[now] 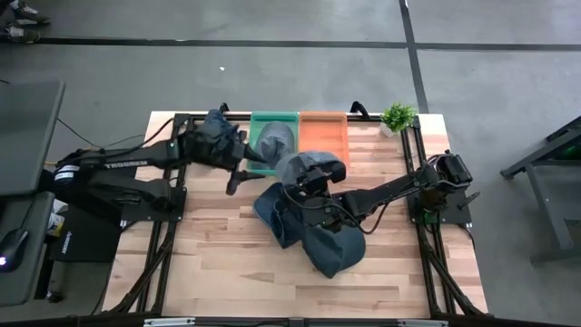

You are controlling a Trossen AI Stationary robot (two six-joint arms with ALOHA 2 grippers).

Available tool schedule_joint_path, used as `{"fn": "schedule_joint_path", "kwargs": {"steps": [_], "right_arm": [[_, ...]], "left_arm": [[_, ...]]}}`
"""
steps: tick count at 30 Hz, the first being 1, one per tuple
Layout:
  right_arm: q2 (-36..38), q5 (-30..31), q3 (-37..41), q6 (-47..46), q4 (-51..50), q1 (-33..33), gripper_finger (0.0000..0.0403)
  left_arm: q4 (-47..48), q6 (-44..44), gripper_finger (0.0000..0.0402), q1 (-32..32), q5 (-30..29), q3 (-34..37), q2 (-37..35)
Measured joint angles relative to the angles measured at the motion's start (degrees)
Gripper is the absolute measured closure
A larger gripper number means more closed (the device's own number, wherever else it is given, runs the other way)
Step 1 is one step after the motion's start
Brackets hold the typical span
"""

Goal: Pick & Place hat
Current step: Put the gray cap into the blue bin

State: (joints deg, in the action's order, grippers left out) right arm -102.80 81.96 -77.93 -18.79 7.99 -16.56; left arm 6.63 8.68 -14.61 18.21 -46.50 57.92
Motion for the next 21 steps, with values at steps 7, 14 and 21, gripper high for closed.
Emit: {"fn": "schedule_joint_path", "kwargs": {"steps": [7, 14, 21], "right_arm": [[0.0, -2.4, 0.0, 2.3, 0.0, -0.3, 0.0403], [0.0, -4.6, 0.0, 2.4, 0.0, -0.5, 0.0403], [0.0, -4.6, 0.0, 3.2, 0.0, -0.5, 0.0403]], "left_arm": [[5.4, 4.8, 0.0188, -9.2, 11.5, -5.4, 3.3], [5.7, 9.4, 0.0188, -12.9, 13.0, -6.4, 3.9], [6.0, 4.3, 0.0188, -12.8, 13.1, -6.4, 5.0]]}}
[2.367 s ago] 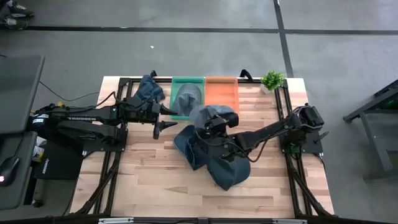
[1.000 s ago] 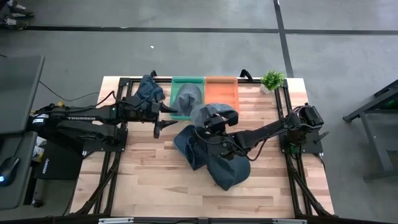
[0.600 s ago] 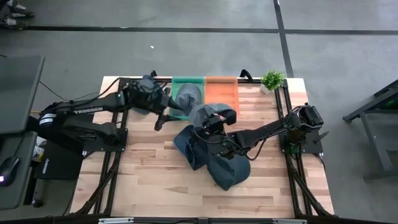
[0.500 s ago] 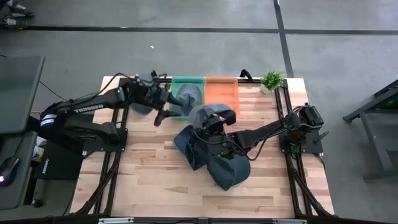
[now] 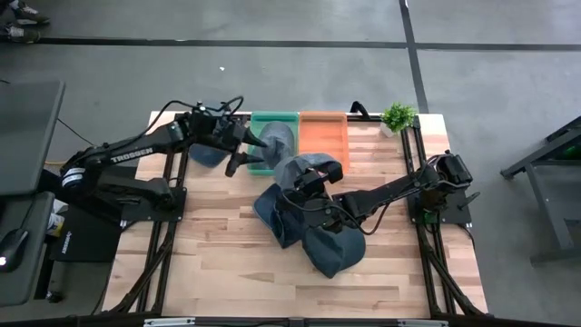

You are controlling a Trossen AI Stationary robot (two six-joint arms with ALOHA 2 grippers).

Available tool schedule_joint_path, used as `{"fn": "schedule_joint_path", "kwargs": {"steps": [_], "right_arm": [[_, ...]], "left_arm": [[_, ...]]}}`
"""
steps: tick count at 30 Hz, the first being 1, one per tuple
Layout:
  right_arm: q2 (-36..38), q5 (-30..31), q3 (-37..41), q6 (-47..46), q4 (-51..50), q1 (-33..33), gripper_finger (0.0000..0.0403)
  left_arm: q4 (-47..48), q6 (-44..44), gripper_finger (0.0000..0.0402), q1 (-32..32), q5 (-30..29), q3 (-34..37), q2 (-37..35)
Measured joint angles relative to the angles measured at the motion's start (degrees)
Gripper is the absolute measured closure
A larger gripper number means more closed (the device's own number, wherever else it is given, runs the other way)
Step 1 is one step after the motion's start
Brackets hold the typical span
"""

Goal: Pick & Place hat
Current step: Put the gray cap into the blue bin

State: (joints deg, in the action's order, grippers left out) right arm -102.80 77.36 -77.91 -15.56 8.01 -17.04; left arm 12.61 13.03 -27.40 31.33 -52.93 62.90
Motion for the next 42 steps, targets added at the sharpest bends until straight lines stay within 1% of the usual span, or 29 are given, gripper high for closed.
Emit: {"fn": "schedule_joint_path", "kwargs": {"steps": [5, 8, 10, 12, 16, 19, 22, 24, 30, 33, 37, 42], "right_arm": [[0.2, -2.2, 0.0, 1.3, 0.0, 0.0, 0.0403], [0.2, -2.3, 0.0, 2.3, 0.0, 0.0, 0.0403], [0.2, -2.8, 0.0, 2.8, 0.0, 0.0, 0.0403], [0.2, -3.5, 0.0, 3.0, 0.0, -0.1, 0.0403], [0.3, -5.2, 0.0, 3.2, 0.0, -0.3, 0.0403], [0.3, -7.6, 0.0, 3.5, 0.0, -0.2, 0.0403], [0.3, -10.6, 0.0, 4.1, 0.0, -0.2, 0.0403], [0.3, -11.7, 0.0, 4.0, 0.0, -0.2, 0.0403], [1.2, -13.4, 0.0, 4.1, 0.4, -0.1, 0.0403], [2.3, -13.8, 0.0, 4.1, 0.3, 0.2, 0.0403], [3.0, -14.1, 0.0, 4.6, 0.0, 0.2, 0.0403], [3.1, -16.2, 0.0, 4.1, 0.1, 0.3, 0.0403]], "left_arm": [[0.5, -8.0, 0.0188, 0.0, 4.6, 0.0, 3.2], [0.7, -12.1, 0.0187, 0.0, 6.7, 0.0, 5.4], [0.5, -14.0, 0.0182, -0.1, 7.7, 0.0, 7.2], [0.6, -14.8, 0.0172, -1.6, 9.3, 0.0, 8.0], [-1.7, -12.3, 0.0143, -4.9, 11.9, 0.0, 7.9], [-4.4, -7.8, 0.0127, -6.6, 13.2, -0.1, 7.6], [-4.0, -2.4, 0.0122, -7.9, 13.8, -2.0, 7.5], [-3.6, -0.2, 0.0122, -8.0, 16.1, -3.6, 7.5], [-3.1, 1.6, 0.0122, -6.2, 21.9, -6.9, 10.6], [-3.4, 3.7, 0.0122, -5.3, 24.0, -7.2, 10.8], [-3.8, 6.6, 0.0122, -3.4, 23.7, -7.2, 11.2], [-4.7, 6.9, 0.0122, -0.6, 22.2, -7.2, 12.1]]}}
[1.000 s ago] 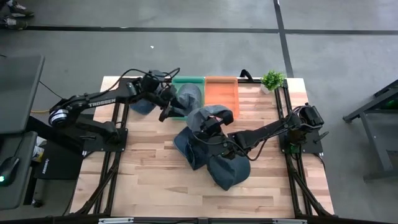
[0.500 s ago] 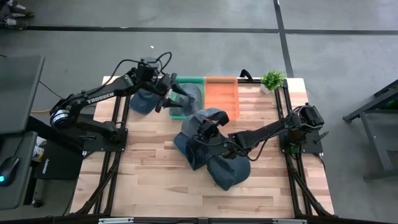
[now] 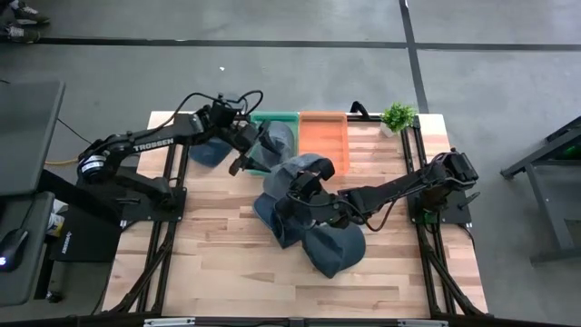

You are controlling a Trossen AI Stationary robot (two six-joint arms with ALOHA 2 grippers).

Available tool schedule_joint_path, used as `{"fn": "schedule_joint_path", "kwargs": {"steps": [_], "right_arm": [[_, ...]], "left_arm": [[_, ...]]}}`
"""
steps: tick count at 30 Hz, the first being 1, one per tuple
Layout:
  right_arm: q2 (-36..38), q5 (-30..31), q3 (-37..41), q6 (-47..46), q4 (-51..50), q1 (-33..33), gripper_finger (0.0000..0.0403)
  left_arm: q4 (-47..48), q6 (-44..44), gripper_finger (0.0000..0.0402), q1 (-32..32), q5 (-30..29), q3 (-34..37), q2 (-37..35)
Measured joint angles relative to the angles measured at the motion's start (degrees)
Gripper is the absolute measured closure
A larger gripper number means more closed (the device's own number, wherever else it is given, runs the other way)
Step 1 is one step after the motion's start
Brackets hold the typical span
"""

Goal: Pick & Place hat
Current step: Put the gray cap into the blue bin

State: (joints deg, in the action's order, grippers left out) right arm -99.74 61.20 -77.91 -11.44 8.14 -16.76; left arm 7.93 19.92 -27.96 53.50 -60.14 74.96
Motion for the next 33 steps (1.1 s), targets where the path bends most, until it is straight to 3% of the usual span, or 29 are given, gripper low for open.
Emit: {"fn": "schedule_joint_path", "kwargs": {"steps": [7, 18, 33], "right_arm": [[0.0, -1.5, 0.0, 0.0, 1.9, 0.0, 0.0403], [0.1, -4.3, 0.0, 0.0, 2.5, 0.1, 0.0403], [0.1, -9.5, 0.0, 2.7, 5.9, 1.6, 0.0403]], "left_arm": [[-0.5, 1.5, 0.0122, 2.3, -5.9, 0.0, 0.0], [0.0, -1.5, 0.0122, 2.1, 0.2, 0.0, 0.0], [-1.0, -2.4, 0.0122, 5.8, -0.4, 0.0, 2.3]]}}
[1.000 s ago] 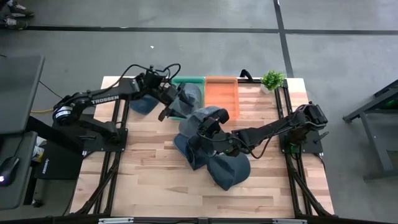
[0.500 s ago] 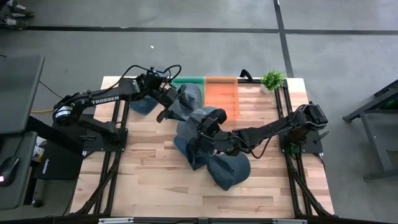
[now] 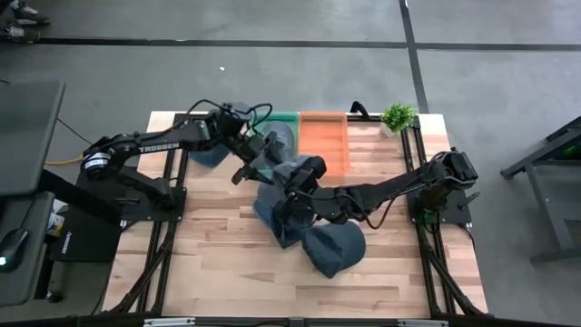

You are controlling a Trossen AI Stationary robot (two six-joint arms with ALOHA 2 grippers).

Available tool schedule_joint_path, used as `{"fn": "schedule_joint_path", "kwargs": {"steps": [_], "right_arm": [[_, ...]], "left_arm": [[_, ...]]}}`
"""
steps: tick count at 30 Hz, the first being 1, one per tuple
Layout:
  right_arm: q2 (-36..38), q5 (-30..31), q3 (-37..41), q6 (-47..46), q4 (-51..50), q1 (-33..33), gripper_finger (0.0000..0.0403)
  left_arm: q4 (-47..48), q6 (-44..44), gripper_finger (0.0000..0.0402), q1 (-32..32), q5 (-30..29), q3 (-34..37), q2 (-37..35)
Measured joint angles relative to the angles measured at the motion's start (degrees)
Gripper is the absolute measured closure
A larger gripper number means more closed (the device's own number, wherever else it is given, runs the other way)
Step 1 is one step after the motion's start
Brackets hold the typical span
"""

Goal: Pick & Place hat
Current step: Put the gray cap into the blue bin

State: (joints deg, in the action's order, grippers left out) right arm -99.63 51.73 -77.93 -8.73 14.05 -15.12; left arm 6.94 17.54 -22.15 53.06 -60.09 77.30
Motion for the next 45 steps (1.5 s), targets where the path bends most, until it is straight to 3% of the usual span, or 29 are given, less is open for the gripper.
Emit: {"fn": "schedule_joint_path", "kwargs": {"steps": [6, 9, 13, 20, 28, 33, 38, 45], "right_arm": [[0.0, 0.3, 0.0, 0.2, 0.1, 0.1, 0.0403], [0.0, 0.4, 0.0, 0.2, 0.0, 0.1, 0.0403], [0.0, 0.6, 0.0, 0.3, -0.1, 0.1, 0.0403], [0.0, 0.5, 0.0, 0.3, -0.8, 0.1, 0.0403], [0.0, -0.1, 0.0, 0.3, -0.9, 0.1, 0.0402], [0.0, -4.8, 0.0, 2.3, -0.9, 0.1, 0.0389], [0.2, -5.4, 0.0, 2.5, -1.1, 0.1, 0.0347], [2.3, -5.7, 0.0, 2.2, -2.0, 0.1, 0.0254]], "left_arm": [[-0.5, 0.1, 0.0125, 2.4, -3.6, 0.0, 1.1], [-1.5, 0.1, 0.0149, 2.8, -4.5, 0.0, 1.2], [-2.1, 0.0, 0.0216, 2.7, -4.8, 0.0, 1.2], [-2.3, 0.0, 0.0382, 2.7, -4.8, 0.0, 1.2], [-2.0, -0.6, 0.0391, 2.7, -4.4, 0.0, 1.2], [-1.8, -0.9, 0.0391, 2.7, -4.1, 0.0, 1.2], [-1.3, -0.9, 0.0391, 2.7, -4.5, 0.0, 1.2], [-1.4, -0.9, 0.0391, 2.7, -5.0, 0.0, 1.2]]}}
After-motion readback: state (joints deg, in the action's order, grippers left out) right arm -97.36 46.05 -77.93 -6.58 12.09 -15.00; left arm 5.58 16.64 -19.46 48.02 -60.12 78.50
